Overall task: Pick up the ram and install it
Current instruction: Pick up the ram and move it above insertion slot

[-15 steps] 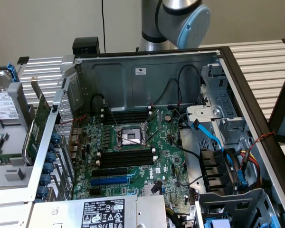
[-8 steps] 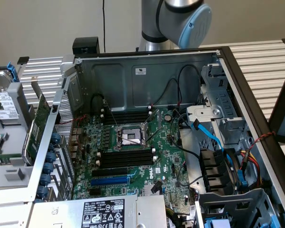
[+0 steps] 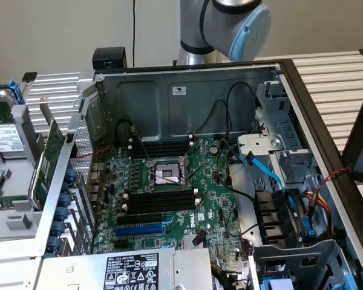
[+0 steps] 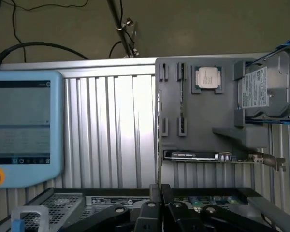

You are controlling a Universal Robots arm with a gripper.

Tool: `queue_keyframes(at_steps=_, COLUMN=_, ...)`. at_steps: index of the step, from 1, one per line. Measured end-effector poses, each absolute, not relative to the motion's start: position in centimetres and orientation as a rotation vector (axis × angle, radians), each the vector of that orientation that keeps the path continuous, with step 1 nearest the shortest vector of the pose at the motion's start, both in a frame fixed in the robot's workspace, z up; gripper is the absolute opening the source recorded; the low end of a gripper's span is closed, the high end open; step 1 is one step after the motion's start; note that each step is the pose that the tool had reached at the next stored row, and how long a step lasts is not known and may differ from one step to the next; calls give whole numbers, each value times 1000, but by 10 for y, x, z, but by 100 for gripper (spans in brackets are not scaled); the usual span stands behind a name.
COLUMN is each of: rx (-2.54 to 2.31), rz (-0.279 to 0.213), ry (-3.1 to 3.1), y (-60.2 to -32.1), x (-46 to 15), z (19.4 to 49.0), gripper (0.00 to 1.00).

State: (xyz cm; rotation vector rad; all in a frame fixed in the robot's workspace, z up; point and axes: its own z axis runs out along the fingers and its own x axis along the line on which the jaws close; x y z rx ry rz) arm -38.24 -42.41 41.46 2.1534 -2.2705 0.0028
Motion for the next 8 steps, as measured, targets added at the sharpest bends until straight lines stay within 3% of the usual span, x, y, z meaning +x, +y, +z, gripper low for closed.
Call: queue_keyframes(at_steps=8, rx=2151, rz=-16, ry=-2257, y=-424, x=-355, z=416, gripper=12)
